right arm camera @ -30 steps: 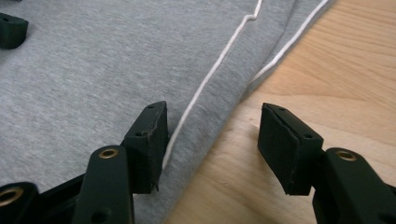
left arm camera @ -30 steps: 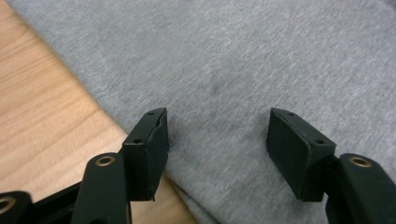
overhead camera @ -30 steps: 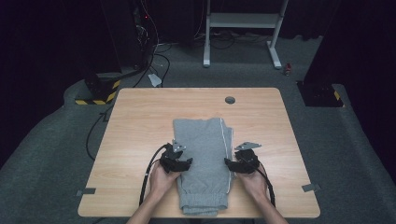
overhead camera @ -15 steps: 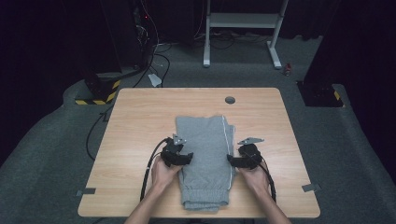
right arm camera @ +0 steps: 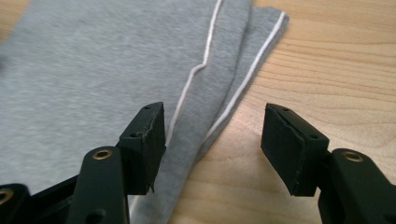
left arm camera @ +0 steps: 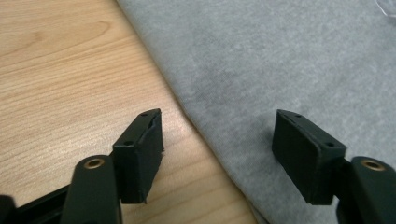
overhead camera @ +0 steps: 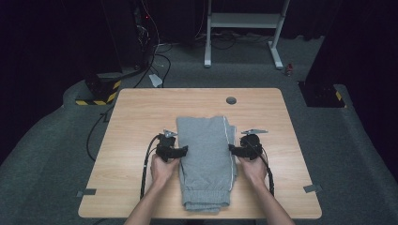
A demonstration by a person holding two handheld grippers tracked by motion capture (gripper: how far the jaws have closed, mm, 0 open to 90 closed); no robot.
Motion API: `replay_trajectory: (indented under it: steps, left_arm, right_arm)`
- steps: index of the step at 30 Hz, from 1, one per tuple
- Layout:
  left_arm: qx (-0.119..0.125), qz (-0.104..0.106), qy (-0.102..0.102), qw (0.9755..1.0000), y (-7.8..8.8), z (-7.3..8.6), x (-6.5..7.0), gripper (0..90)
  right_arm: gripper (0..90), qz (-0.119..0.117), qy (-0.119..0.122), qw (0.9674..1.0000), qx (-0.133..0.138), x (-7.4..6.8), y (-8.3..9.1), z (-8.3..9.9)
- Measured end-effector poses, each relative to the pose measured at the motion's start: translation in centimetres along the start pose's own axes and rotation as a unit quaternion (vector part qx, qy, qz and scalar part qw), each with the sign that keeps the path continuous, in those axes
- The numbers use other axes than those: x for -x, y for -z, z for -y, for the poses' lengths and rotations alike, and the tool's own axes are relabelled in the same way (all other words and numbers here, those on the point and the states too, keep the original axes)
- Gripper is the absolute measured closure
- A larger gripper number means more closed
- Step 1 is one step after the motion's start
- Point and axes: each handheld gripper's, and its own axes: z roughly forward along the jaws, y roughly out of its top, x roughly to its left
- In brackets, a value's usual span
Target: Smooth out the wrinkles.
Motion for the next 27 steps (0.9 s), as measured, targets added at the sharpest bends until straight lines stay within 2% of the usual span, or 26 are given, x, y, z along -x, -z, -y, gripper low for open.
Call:
replay_trajectory:
  steps: [2,4,9,15,17,19,21,24,27]
  left_arm:
    - [-0.017,-0.008,-0.015,0.9997,-0.3,-0.6,0.2,29.0]
    - [-0.028,-0.013,-0.018,0.9994,-0.5,-1.0,0.3,26.4]
    - [-0.030,-0.025,-0.025,0.9989,-1.0,-1.4,0.5,25.3]
    - [-0.014,-0.030,-0.026,0.9991,-1.5,-1.4,0.6,23.8]
    - [-0.014,-0.030,-0.027,0.9991,-1.5,-1.4,0.6,23.9]
    - [-0.014,-0.028,-0.030,0.9991,-1.5,-1.4,0.7,26.3]
    - [-0.014,-0.024,-0.031,0.9991,-1.4,-1.4,0.8,29.6]
    - [-0.012,-0.013,-0.038,0.9991,-1.3,-1.4,1.0,41.8]
    - [-0.009,-0.006,-0.040,0.9991,-1.3,-1.4,1.0,47.6]
  right_arm:
    - [39.5,0.006,0.002,0.9999,-0.009,-0.1,-0.5,-0.2]
    - [39.6,0.007,-0.001,0.9999,-0.012,-0.1,-0.9,-0.5]
    - [41.0,0.012,0.002,0.9998,-0.014,-0.7,-1.5,-0.8]
    - [42.0,0.020,0.016,0.9994,-0.025,-1.2,-2.1,-1.5]
    - [43.2,0.026,0.035,0.9986,-0.030,-1.7,-2.3,-1.8]
    - [45.6,0.036,0.050,0.9976,-0.033,-2.1,-2.5,-1.8]
    - [48.0,0.034,0.049,0.9977,-0.032,-2.2,-2.5,-1.8]
    - [56.3,0.026,0.055,0.9975,-0.036,-2.3,-2.4,-1.9]
    - [62.1,0.022,0.060,0.9972,-0.039,-2.4,-2.4,-2.0]
